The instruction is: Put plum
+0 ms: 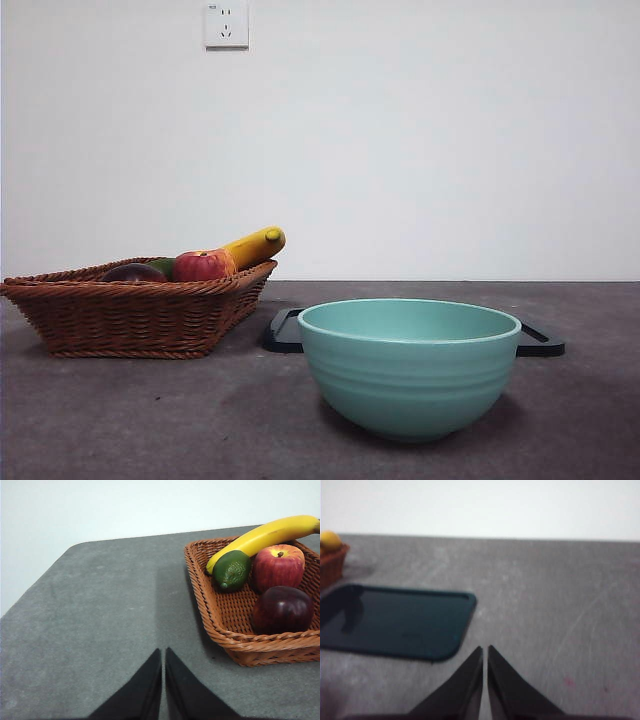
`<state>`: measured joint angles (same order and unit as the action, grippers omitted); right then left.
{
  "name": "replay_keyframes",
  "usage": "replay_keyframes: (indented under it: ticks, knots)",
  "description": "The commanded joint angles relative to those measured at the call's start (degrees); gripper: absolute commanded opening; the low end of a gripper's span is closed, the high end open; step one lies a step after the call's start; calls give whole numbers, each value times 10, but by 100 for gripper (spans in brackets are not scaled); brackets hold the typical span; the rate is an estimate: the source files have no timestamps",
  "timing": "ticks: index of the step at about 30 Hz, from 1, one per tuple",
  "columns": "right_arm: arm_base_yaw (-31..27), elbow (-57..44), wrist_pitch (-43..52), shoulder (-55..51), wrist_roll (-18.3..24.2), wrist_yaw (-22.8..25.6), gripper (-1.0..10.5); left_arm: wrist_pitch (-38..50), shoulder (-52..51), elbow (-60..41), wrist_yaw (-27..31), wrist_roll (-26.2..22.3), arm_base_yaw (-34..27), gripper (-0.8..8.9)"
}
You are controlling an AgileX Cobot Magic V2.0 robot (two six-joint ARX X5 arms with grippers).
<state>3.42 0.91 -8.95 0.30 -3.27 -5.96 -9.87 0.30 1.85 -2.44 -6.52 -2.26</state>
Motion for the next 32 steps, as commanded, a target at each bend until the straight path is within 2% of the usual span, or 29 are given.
replay_keyframes:
  ticks: [1,32]
  knots:
    - [0,-3,-7,-1,-8,0,5,7,-1,-12,1,1,-1,9]
    - [0,-2,8,-1,-8,0,5,8,-1,-12,1,1,-1,9]
